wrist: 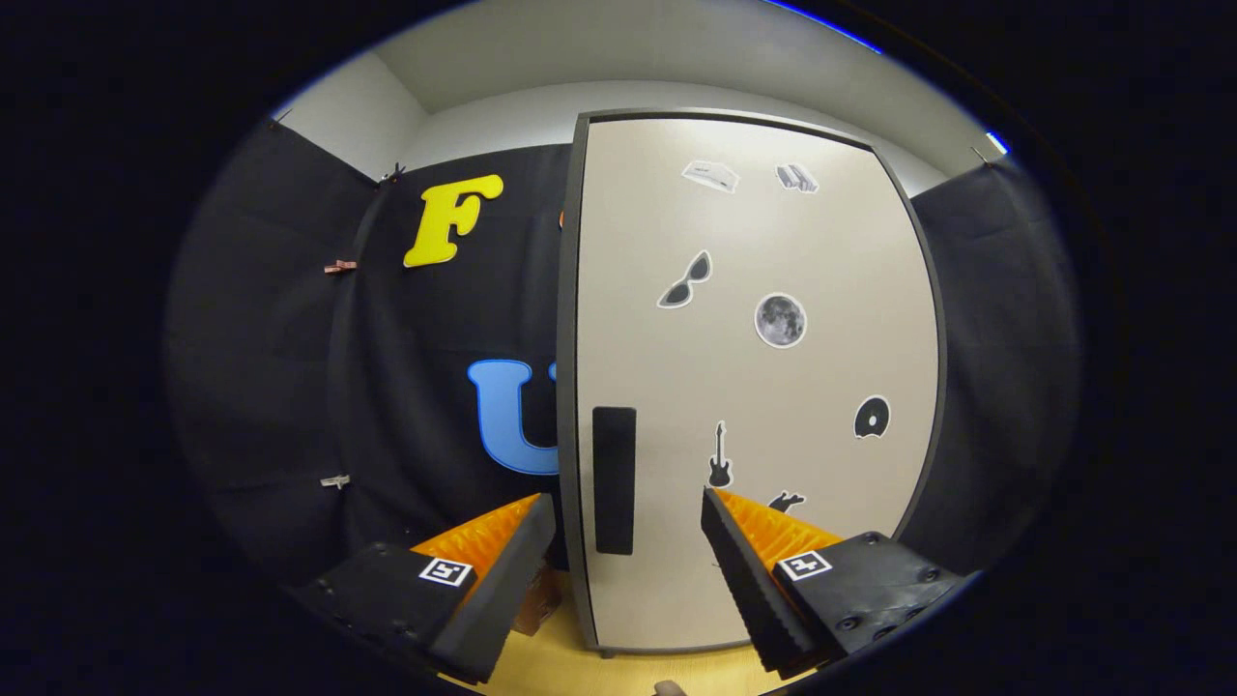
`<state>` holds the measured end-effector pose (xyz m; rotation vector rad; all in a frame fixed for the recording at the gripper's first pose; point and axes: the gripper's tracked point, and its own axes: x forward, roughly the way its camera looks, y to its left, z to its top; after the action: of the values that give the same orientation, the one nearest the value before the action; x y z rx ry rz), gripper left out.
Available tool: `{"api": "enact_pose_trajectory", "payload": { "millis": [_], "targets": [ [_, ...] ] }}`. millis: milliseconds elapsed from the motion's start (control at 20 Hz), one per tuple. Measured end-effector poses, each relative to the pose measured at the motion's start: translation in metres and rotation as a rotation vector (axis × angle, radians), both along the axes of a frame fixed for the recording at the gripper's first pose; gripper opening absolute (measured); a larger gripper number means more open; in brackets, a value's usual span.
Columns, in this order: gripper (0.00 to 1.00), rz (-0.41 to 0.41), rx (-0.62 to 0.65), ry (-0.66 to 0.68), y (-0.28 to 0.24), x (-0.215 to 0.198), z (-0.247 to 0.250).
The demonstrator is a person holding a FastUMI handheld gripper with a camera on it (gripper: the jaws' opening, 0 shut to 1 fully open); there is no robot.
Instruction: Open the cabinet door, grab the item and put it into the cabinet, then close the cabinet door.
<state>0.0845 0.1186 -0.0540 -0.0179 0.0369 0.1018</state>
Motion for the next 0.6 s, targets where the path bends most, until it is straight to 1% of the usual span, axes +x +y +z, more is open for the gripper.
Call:
{"api": "enact_pose_trajectory", "payload": {
  "millis": [100,300,400,450,500,550,600],
  "targets": [
    [0.98,-0.001,-0.001,0.009,0.004,0.011,-0.007],
    [0.97,-0.029,-0.009,0.018,0.008,0.036,-0.019],
    [0.91,-0.048,-0.015,0.015,0.007,0.047,-0.023],
    [0.9,-0.041,-0.01,0.02,0.01,0.052,-0.025],
    [0.86,-0.049,-0.009,0.025,0.009,0.056,-0.029],
    [0.78,-0.047,-0.014,0.022,0.009,0.061,-0.031],
    [0.68,-0.053,-0.022,0.02,0.009,0.065,-0.033]
  ]
}}
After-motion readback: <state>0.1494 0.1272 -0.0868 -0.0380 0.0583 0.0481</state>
